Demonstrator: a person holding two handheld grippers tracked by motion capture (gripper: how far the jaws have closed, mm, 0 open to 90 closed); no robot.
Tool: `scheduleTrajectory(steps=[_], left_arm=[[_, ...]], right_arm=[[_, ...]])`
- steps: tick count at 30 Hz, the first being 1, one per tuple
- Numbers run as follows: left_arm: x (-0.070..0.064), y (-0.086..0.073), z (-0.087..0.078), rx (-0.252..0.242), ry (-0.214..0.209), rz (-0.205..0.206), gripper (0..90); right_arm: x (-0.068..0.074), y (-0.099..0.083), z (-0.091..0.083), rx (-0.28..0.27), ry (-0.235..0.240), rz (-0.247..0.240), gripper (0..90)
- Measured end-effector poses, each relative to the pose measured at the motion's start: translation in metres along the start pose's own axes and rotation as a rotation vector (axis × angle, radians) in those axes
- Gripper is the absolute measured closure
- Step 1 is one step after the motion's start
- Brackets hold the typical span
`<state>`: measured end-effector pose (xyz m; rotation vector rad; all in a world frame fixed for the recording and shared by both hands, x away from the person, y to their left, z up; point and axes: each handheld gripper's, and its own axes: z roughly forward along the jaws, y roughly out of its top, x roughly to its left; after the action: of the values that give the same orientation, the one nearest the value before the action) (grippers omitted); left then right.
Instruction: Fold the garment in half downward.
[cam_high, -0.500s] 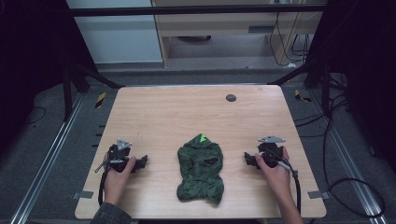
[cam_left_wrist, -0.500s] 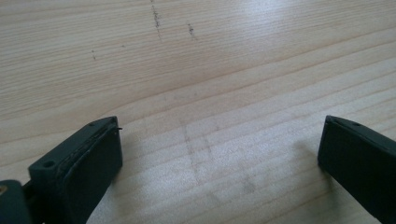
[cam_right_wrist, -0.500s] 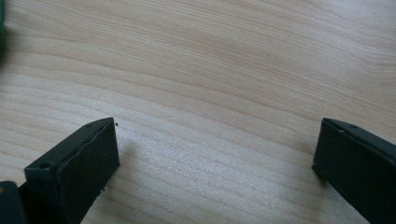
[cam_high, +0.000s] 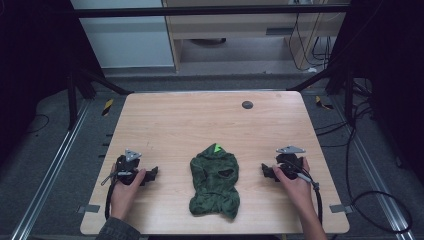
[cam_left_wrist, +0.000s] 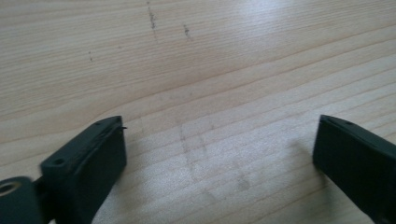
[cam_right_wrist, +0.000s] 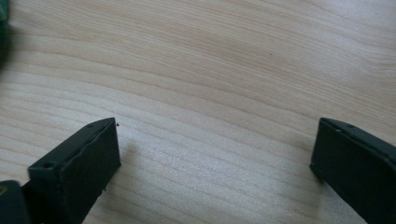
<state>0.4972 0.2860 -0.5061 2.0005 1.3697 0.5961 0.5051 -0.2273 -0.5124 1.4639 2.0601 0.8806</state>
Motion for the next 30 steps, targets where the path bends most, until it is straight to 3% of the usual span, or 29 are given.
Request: scheduleTrajectory(steps=[2,7,13,15,17,18,21,25,30], left_arm=[[-0.002,0.002,-0.003,-0.026,-0.012,0.004,4.2],[-0.006,0.004,-0.005,-0.050,-0.021,0.015,4.6],[-0.027,0.013,-0.001,-0.063,-0.089,0.039,7.6],[-0.036,0.018,-0.001,-0.061,-0.114,0.057,10.0],[-0.042,0.026,-0.001,-0.061,-0.137,0.075,12.3],[-0.048,0.037,-0.001,-0.059,-0.156,0.097,13.7],[-0.052,0.046,0.000,-0.053,-0.174,0.114,18.4],[-0.062,0.065,0.004,-0.042,-0.242,0.121,22.7],[-0.081,0.087,0.012,-0.036,-0.270,0.192,30.7]], right_arm=[[0.004,0.002,-0.003,-0.011,-0.001,0.003,10.7],[0.015,0.008,-0.008,-0.053,0.023,-0.025,14.1],[0.033,0.019,-0.010,-0.070,0.091,-0.065,28.5],[0.046,0.025,-0.011,-0.070,0.137,-0.090,38.1],[0.050,0.027,-0.011,-0.067,0.152,-0.105,40.5],[0.057,0.032,-0.011,-0.068,0.174,-0.127,46.8],[0.060,0.036,-0.010,-0.073,0.190,-0.139,51.0],[0.069,0.048,-0.008,-0.058,0.226,-0.168,58.8],[0.079,0.063,-0.001,-0.039,0.272,-0.221,67.9]])
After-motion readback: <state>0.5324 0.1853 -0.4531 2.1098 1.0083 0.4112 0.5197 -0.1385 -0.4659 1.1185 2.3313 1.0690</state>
